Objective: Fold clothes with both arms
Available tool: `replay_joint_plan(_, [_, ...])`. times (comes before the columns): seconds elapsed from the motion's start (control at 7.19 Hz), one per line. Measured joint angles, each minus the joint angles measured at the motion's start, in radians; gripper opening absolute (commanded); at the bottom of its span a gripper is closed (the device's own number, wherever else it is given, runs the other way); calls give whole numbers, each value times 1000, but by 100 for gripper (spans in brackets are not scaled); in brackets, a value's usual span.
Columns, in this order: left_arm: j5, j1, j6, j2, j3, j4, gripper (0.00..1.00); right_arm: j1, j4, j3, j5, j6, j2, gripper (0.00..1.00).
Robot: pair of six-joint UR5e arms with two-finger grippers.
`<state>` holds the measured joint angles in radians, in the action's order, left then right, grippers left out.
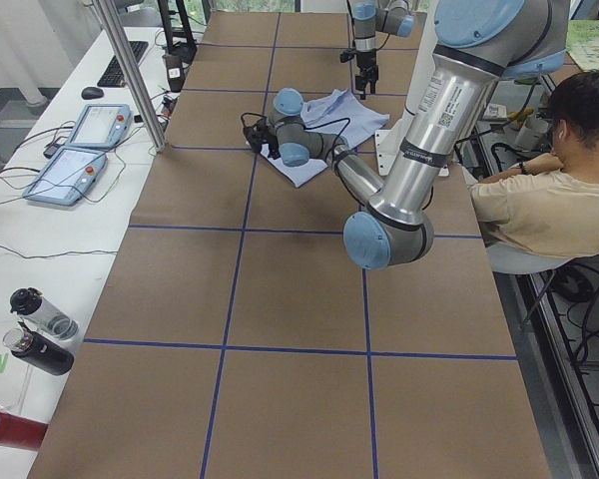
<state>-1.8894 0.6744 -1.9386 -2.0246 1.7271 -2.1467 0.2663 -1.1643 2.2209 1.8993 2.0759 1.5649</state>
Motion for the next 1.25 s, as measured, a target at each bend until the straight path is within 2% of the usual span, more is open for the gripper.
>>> replay_joint_plan(0.28, [64,-78,-27,63,45,52,69,162,-1,-103,0,-7,-103,100])
replay_joint_plan(0.56, [101,-114,-66,121,34,-6,68,272,-3,-213,-3,-17,-195,100])
replay_joint_plan(0.7, [117,-140,-99,131,13,-52,63,294,-3,-239,-7,-34,-211,100])
replay_joint_plan(1.11, [156,-215,-128,121,-27,-87,59,309,-3,-270,-20,-57,-224,100])
replay_joint_plan(1.25, [159,-222,-128,117,-32,-88,51,311,-3,-275,-21,-58,-225,100])
